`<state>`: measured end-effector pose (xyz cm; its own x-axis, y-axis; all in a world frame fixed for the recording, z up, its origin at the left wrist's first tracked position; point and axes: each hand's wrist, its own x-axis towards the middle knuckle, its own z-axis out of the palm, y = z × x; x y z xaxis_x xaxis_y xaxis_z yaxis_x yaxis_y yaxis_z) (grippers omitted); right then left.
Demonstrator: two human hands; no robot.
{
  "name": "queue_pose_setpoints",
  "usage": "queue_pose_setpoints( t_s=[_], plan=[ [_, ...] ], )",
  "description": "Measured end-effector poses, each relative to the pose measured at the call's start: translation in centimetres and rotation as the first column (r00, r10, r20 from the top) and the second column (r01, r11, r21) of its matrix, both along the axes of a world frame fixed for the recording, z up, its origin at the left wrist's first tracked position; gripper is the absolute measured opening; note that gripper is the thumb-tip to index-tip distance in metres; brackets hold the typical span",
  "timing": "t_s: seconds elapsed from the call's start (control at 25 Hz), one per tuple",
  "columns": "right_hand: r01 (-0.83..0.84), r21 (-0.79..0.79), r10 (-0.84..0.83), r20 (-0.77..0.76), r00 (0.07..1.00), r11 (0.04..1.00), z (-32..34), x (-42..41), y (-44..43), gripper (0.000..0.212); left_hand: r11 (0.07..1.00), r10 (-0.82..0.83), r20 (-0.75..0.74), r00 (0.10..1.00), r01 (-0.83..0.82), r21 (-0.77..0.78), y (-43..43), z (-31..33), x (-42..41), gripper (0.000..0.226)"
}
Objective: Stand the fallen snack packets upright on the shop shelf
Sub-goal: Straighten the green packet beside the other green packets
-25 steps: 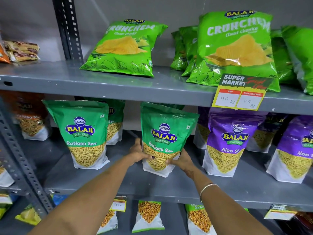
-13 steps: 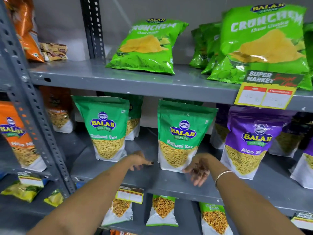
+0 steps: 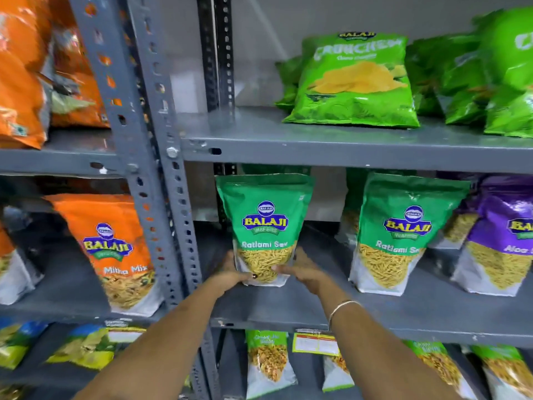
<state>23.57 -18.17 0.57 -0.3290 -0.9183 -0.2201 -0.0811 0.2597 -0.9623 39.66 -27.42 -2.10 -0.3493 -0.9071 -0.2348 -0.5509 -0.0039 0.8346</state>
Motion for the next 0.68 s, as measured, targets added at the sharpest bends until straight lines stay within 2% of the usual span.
queue_pose_setpoints(
  t_s=[0.08, 0.16, 0.24, 0.32, 0.4, 0.48, 0.68],
  plan=[
    [0.069, -0.05, -0.067, 0.043, 0.997, 0.996, -0.2, 0.7, 0.3, 0.062, 0.999, 0.029, -0.129, 0.991, -0.023, 0.045, 0.3, -0.3, -0.2, 0.07],
    [0.137, -0.091, -0.132, 0.056, 0.99, 0.986, 0.0, 1.4, 1.1, 0.058, 0.999, 0.038, -0.165, 0.986, -0.032, 0.038, 0.5, -0.3, 0.1, 0.073],
    [0.145, -0.077, -0.145, -0.003, 0.989, 0.987, 0.6, 2.2, 2.8, 0.057, 1.0, -0.004, -0.15, 0.989, 0.008, 0.023, 1.0, -0.8, 0.7, 0.08],
    [0.141, -0.048, -0.144, -0.092, 0.985, 0.989, 0.9, 2.7, 4.2, 0.059, 0.999, -0.046, -0.14, 0.989, 0.047, 0.006, 2.0, -0.9, 1.4, 0.074],
    [0.141, -0.031, -0.143, -0.099, 0.985, 0.99, 1.2, 3.1, 5.5, 0.06, 0.998, -0.069, -0.119, 0.99, 0.067, -0.016, 3.2, -0.3, 2.1, 0.066],
    [0.142, -0.022, -0.143, -0.088, 0.986, 0.99, 1.3, 3.5, 6.7, 0.061, 0.996, -0.077, -0.063, 0.995, 0.075, -0.045, 4.3, 0.1, 2.5, 0.065],
    [0.122, 0.016, -0.119, -0.145, 0.982, 0.992, 1.1, 3.5, 8.0, 0.064, 0.995, -0.062, -0.028, 0.998, 0.059, -0.079, 6.6, 0.8, 3.1, 0.064]
  ],
)
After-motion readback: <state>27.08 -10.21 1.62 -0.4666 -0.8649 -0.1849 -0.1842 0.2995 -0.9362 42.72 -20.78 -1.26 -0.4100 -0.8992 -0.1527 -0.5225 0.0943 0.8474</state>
